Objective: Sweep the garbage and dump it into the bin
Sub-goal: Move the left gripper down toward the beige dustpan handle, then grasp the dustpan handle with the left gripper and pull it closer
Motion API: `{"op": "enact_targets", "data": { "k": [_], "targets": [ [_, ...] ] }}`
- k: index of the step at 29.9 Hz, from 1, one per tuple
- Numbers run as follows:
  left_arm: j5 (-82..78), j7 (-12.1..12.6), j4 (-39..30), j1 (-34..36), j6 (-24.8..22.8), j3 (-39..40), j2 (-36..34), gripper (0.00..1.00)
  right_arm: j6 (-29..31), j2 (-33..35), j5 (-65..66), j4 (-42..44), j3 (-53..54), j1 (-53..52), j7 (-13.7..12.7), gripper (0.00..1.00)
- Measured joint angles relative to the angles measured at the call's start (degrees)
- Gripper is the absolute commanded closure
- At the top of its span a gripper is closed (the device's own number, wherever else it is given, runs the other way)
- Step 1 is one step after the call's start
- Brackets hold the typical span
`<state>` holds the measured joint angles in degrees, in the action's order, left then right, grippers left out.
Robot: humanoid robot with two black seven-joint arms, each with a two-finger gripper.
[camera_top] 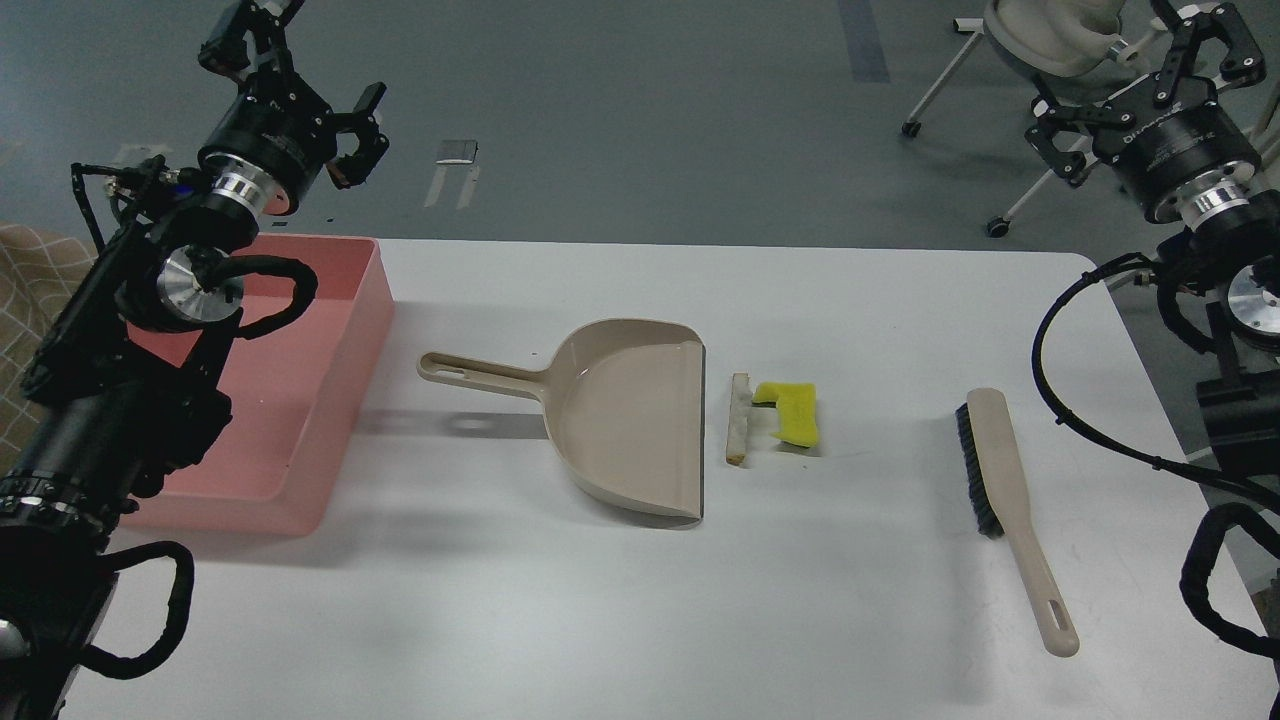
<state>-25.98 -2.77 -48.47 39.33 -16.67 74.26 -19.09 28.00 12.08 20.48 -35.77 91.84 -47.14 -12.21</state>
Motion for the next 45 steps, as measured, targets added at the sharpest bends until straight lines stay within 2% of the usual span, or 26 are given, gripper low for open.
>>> {"op": "enact_targets", "data": {
  "k": [4, 10, 19, 28, 33, 38, 40, 45],
  "targets": [
    [-0.2, -0.5, -4.1, -2.5, -1.4, -0.6, -0.7, 0.02, 0.0, 0.0, 0.0, -1.2, 0.0, 0.0, 0.0, 0.0],
    [0.3, -0.7, -17.0, -11.2, -4.1, -0.8, -4.6, 0.03, 0.0, 0.3, 0.0, -1.5, -0.2, 0.7, -0.2, 0.0],
    [0.3, -0.6, -33.3, -23.3, -2.7, -0.5, -8.6, 0.04, 0.0, 0.5, 0.0, -3.7, -0.1, 2.4, -0.2, 0.0],
    [0.2, -0.7, -45.4, -37.8, -1.6, -0.9, -8.5, 0.04, 0.0, 0.3, 0.0, -4.6, -0.2, 3.7, -0.1, 0.0],
    [-0.3, -0.7, -47.6, -40.1, -0.7, -4.0, -8.0, 0.04, 0.0, 0.3, 0.0, -4.7, -0.2, 3.9, -0.1, 0.0],
    [-1.1, -0.6, -47.7, -41.9, 3.2, -6.6, -7.7, 0.05, 0.0, 0.4, 0.0, -4.7, -0.1, 4.6, -0.1, 0.0],
    [-2.3, -0.6, -47.5, -42.2, 4.2, -7.4, -7.0, 0.08, 0.0, 0.4, 0.0, -4.5, -0.1, 4.9, -0.1, 0.0],
    [-10.3, -0.6, -45.8, -42.2, 6.9, -9.2, -4.0, 0.08, 0.0, 0.3, 0.0, -4.5, 0.0, 5.2, 0.0, 0.0]
  ]
}}
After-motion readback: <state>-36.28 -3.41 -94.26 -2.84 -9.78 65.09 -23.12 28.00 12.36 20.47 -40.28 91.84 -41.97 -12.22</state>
